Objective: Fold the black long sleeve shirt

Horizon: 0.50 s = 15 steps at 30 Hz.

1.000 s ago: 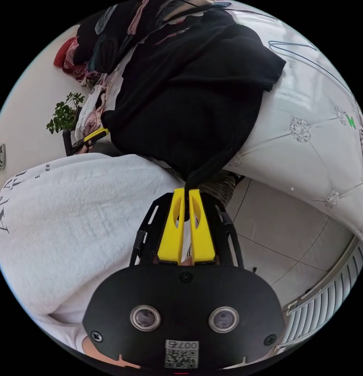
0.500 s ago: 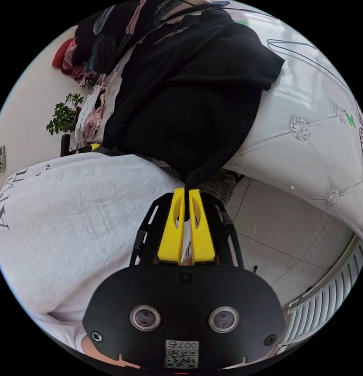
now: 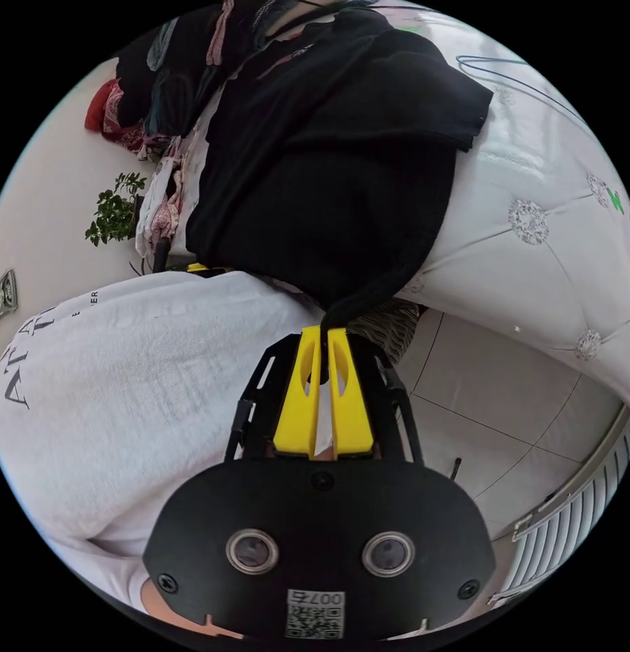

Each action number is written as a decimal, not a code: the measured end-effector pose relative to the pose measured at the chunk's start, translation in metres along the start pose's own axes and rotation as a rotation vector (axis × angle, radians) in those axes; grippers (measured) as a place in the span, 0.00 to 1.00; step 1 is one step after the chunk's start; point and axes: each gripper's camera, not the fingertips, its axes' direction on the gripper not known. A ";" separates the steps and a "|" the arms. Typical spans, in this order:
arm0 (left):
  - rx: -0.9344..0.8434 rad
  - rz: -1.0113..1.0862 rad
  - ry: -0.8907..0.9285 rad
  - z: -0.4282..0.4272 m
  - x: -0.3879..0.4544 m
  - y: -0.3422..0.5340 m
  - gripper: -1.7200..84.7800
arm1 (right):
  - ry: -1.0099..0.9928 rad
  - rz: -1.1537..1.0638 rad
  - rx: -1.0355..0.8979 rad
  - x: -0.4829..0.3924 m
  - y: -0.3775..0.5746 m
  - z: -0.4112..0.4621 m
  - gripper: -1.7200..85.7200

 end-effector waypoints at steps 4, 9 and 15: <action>0.002 0.149 0.249 -0.040 -0.001 0.000 0.02 | -0.110 0.009 0.114 0.001 0.003 -0.024 0.02; 0.317 0.095 0.623 -0.133 -0.045 -0.005 0.01 | -0.338 -0.009 0.381 0.010 -0.008 -0.077 0.02; 0.644 -0.165 0.748 -0.191 -0.092 -0.074 0.04 | -0.534 0.062 0.776 0.029 -0.056 -0.141 0.03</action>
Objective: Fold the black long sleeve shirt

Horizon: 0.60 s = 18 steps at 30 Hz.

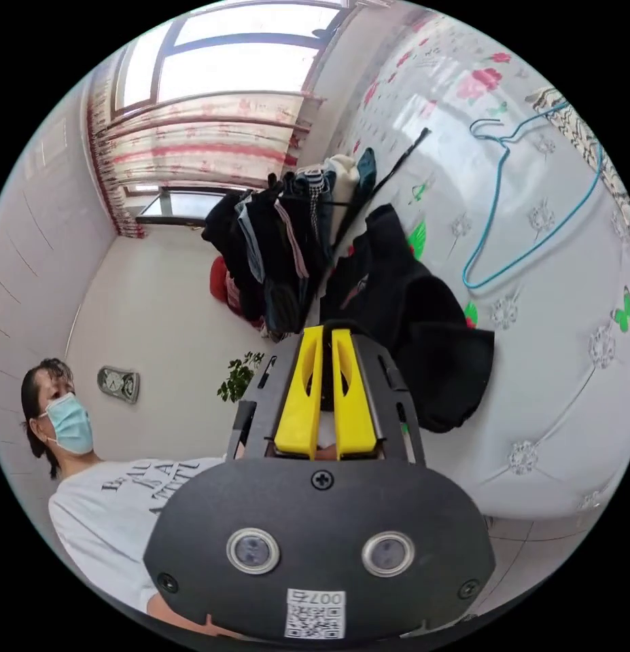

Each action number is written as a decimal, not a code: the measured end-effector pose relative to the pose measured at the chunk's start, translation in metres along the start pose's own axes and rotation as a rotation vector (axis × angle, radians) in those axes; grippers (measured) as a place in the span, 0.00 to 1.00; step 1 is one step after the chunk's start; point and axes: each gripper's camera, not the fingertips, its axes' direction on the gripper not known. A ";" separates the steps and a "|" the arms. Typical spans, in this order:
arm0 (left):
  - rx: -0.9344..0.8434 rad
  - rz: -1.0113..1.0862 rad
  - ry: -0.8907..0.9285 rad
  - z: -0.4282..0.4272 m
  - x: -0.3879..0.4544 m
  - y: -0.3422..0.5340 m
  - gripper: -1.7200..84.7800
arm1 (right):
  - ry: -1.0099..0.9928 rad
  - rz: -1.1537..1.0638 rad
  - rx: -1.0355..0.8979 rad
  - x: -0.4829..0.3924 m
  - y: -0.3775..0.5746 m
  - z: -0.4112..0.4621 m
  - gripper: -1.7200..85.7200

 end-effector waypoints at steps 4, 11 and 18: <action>0.159 -0.082 -0.081 0.004 0.014 -0.020 0.11 | 0.188 -0.016 0.037 -0.017 -0.022 0.014 0.06; -0.049 -0.035 -0.536 0.042 0.030 0.005 0.15 | 0.510 -0.147 -0.137 -0.029 -0.003 0.050 0.09; -0.225 0.078 -0.742 0.093 0.050 0.000 0.05 | 0.716 -0.255 -0.311 -0.036 0.001 0.099 0.06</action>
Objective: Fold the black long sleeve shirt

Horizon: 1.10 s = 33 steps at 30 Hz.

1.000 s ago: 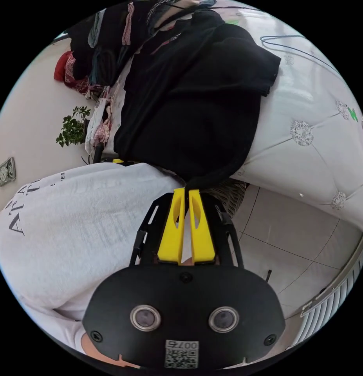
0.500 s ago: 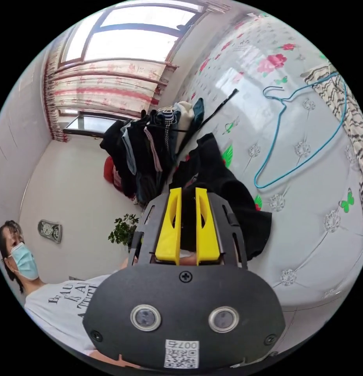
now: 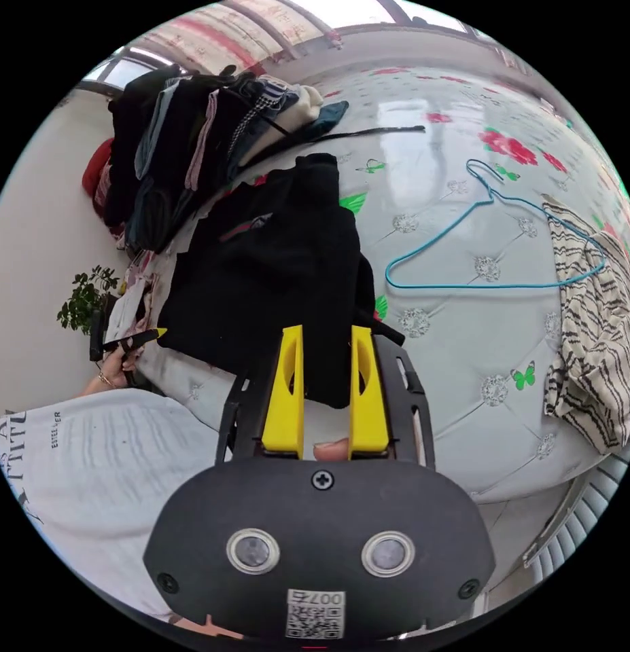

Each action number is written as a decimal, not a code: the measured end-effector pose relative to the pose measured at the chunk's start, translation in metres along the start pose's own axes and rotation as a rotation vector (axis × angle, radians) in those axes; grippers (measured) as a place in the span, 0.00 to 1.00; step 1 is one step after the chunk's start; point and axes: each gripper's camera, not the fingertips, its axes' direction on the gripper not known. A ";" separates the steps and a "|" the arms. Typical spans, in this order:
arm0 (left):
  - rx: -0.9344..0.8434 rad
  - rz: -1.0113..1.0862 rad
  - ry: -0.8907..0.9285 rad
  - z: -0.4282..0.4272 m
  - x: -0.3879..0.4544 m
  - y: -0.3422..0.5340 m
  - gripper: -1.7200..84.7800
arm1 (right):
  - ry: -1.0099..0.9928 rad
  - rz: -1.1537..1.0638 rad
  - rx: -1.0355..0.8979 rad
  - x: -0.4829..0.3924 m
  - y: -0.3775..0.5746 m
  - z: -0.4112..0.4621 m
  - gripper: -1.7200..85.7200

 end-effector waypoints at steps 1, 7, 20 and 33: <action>0.004 0.014 0.004 0.001 0.005 0.000 0.03 | -0.003 -0.011 -0.063 -0.003 -0.003 0.011 0.05; 0.097 0.052 0.132 -0.033 -0.005 0.032 0.01 | -0.108 -0.014 -0.053 -0.002 -0.007 -0.006 0.04; 0.021 -0.077 0.148 -0.011 -0.014 0.044 0.10 | 0.013 0.010 -0.126 -0.009 0.007 0.010 0.12; 0.108 -0.032 0.707 -0.099 -0.023 0.061 0.02 | -0.349 -0.027 -0.105 -0.007 -0.010 -0.072 0.08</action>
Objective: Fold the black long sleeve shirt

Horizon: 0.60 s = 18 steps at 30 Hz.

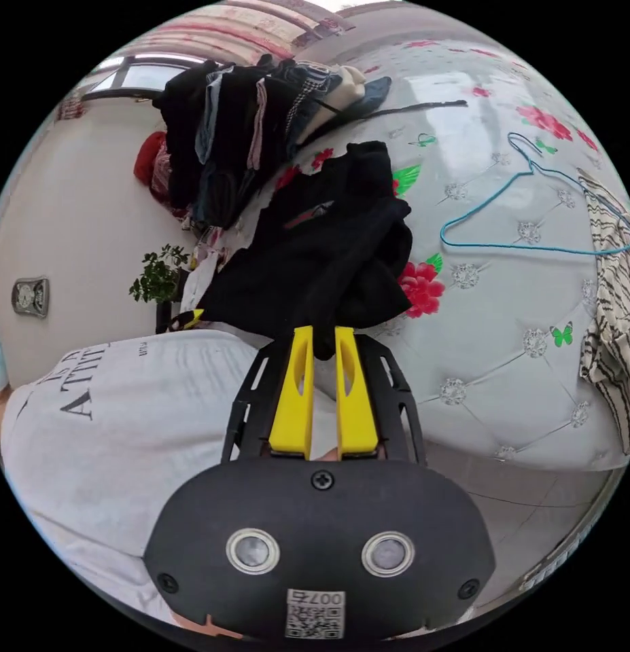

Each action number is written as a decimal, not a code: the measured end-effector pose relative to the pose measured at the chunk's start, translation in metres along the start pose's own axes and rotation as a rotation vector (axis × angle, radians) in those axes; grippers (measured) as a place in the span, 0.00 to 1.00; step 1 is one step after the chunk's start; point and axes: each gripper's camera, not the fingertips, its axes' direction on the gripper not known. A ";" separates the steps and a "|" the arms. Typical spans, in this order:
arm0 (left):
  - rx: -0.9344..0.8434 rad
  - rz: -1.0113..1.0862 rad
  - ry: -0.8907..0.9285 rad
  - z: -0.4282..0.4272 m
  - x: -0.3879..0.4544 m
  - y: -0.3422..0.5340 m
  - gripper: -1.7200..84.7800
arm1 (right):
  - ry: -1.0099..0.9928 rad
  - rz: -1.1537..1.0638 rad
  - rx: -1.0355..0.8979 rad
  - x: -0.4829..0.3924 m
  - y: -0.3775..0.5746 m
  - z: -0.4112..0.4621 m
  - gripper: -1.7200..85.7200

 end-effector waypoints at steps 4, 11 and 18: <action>-0.004 0.002 0.063 -0.013 0.017 -0.028 0.02 | -0.202 0.062 0.014 0.006 -0.013 -0.029 0.08; 0.235 -0.045 0.056 -0.024 0.017 -0.169 0.05 | -0.372 0.051 0.207 0.003 -0.107 -0.066 0.09; 0.406 -0.042 -0.172 -0.004 0.025 -0.236 0.11 | -0.119 0.098 0.457 0.017 -0.182 -0.066 0.13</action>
